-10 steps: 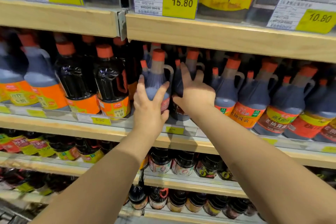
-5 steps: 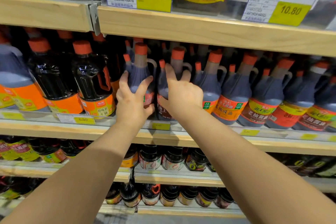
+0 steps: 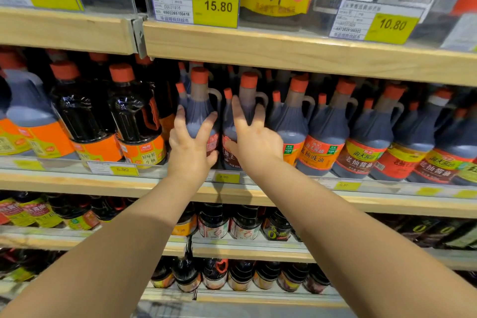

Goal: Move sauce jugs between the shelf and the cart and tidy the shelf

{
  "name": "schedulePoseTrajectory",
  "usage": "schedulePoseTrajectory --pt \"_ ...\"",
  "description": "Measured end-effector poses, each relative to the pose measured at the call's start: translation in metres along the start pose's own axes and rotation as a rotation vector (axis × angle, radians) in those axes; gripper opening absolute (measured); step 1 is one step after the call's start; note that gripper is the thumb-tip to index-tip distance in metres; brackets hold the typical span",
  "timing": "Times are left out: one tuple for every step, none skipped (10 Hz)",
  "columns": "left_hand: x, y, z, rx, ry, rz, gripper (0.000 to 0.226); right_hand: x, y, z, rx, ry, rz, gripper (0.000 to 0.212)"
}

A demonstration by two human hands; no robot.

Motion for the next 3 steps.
schedulePoseTrajectory --pt "-0.004 -0.001 0.005 -0.043 -0.205 -0.041 0.087 0.004 0.007 0.006 -0.037 -0.070 -0.013 0.079" --pt "-0.014 0.004 0.014 -0.064 -0.405 -0.089 0.089 -0.007 0.014 0.020 -0.052 -0.095 -0.066 0.067" --pt "-0.025 0.005 0.019 -0.124 -0.579 -0.129 0.082 -0.018 0.017 0.038 -0.071 -0.117 -0.149 0.057"
Point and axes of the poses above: each hand's wrist, its own z-axis away from the middle knuckle, its own x-axis out of the palm, y = z × x, the point moved 8 cm from there along -z, towards the middle knuckle, and after that the axes turned 5 degrees about -x, right-handed, at the moved point
